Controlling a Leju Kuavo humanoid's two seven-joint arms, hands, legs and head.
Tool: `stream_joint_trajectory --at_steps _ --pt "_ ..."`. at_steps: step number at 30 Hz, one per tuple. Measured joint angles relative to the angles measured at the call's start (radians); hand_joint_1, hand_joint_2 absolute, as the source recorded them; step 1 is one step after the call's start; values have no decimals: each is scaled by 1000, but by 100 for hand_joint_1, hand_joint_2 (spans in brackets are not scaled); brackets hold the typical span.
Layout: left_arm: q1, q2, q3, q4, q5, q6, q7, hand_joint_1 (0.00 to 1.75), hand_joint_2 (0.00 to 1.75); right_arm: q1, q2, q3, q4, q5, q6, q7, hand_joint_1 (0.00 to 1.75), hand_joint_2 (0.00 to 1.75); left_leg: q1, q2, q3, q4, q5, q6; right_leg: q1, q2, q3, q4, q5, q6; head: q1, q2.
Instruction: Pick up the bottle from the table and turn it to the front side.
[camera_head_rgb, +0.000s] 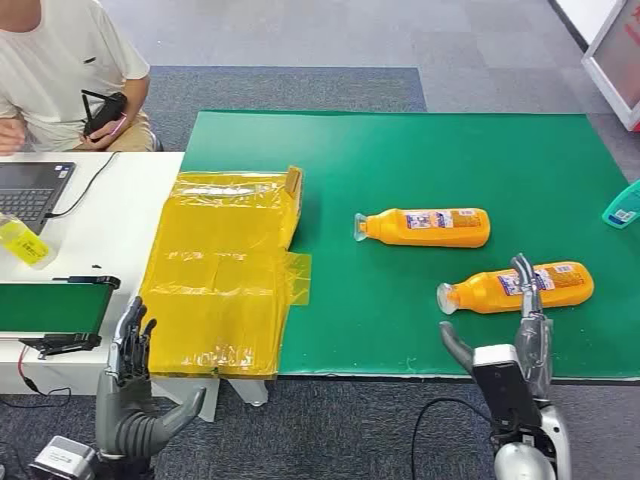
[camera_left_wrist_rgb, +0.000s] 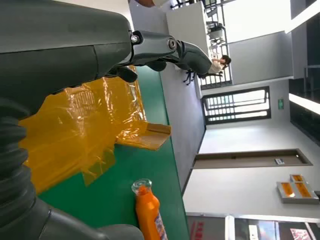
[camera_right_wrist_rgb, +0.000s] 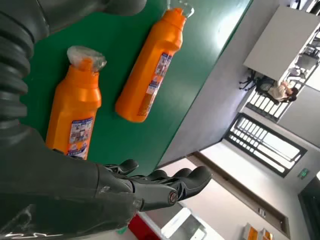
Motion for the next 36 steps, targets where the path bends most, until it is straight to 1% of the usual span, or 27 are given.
stream_joint_trajectory --at_steps 13,16,19,21,24,26,29,36 --pt "0 -4 14 -23 -10 4 -8 0 175 -20 -2 -63 -3 44 -6 -1 0 175 0 0 0 0 0 0 0 0 0 0 0 0 0 0" --pt "0 -5 15 -24 -8 1 -12 0 175 -26 -5 -69 -4 81 -16 17 0 175 0 0 0 0 0 0 0 0 0 0 0 0 0 0" --pt "0 -5 15 -24 -7 -1 -15 0 175 -29 -15 -76 -3 153 -29 55 0 175 0 0 0 0 0 0 0 0 0 0 0 0 0 0" --pt "0 -5 15 -24 -4 -3 -17 0 175 -30 -34 -78 4 269 -28 116 0 175 0 0 0 0 0 0 0 0 0 0 0 0 0 0" --pt "0 -5 16 -24 -1 -8 -20 0 175 -32 -83 -73 42 491 -28 225 0 175 0 0 0 0 0 0 0 0 0 0 0 0 0 0" --pt "0 -5 16 -24 -1 -12 -25 0 175 -37 -116 -66 74 576 -32 265 0 175 0 0 0 0 0 0 0 0 1 0 0 0 0 0" --pt "0 -5 16 -24 -1 -16 -32 0 175 -51 -160 -55 112 654 -35 308 0 175 0 0 0 0 0 1 -1 0 0 0 0 0 0 0" --pt "1 -5 15 -27 -10 -17 -43 0 175 -80 -224 -28 163 726 -8 353 0 175 0 0 0 0 0 1 0 0 0 0 0 0 0 0"
